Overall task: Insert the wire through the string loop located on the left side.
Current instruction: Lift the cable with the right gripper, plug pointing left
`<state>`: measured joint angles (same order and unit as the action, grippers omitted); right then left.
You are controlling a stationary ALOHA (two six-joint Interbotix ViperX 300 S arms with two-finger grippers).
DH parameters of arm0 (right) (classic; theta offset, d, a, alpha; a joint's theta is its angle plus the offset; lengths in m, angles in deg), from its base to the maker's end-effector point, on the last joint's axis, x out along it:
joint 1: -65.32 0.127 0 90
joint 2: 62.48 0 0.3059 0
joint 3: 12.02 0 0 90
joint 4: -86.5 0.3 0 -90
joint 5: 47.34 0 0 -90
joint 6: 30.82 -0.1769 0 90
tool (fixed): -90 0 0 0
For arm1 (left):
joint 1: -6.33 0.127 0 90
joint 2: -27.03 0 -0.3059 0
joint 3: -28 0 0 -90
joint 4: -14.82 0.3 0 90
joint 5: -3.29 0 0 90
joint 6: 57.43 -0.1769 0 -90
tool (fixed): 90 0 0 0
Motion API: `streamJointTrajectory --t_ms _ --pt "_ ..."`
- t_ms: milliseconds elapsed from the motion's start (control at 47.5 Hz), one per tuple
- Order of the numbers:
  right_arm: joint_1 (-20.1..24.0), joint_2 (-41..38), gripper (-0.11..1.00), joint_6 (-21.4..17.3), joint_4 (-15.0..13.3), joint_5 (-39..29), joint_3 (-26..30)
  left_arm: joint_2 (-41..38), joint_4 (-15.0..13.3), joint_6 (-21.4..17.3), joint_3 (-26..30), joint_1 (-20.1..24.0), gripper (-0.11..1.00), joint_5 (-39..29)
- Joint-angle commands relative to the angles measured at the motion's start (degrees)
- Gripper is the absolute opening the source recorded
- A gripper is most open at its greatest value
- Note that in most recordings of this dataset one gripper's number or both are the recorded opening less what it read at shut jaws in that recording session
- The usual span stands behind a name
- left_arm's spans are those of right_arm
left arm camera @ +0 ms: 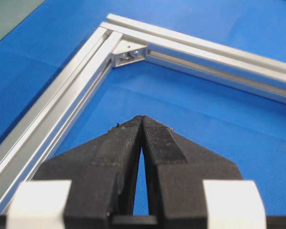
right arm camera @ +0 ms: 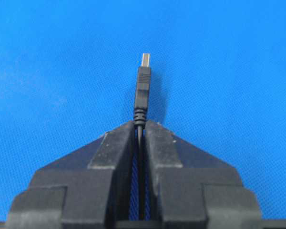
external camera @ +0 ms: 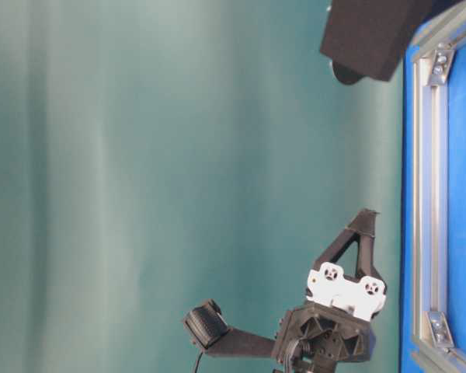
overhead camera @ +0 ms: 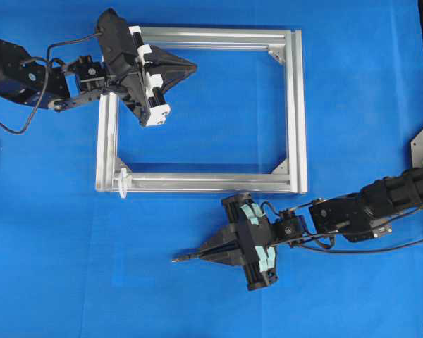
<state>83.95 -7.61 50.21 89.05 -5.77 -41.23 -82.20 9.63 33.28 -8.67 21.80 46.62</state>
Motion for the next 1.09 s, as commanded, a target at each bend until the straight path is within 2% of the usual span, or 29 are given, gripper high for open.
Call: streamJointTrajectory --t_ms 0,210,547,1073 --pt "0.5 2.6 0.03 -0.1 -0.1 0.1 0.0 1.6 0.1 0.0 0.5 -0.1 0.0 0.3" --pt "0.6 5.4 0.03 -0.2 0.0 -1.2 -0.1 1.6 0.1 0.1 0.6 -0.1 0.0 0.2" --pt "0.6 18.6 0.03 1.8 -0.1 -14.8 -0.2 1.6 0.1 0.2 0.6 0.0 0.0 0.2" --pt "0.6 19.8 0.03 2.5 -0.1 -15.7 -0.3 1.6 0.1 0.2 0.7 -0.1 0.0 0.2"
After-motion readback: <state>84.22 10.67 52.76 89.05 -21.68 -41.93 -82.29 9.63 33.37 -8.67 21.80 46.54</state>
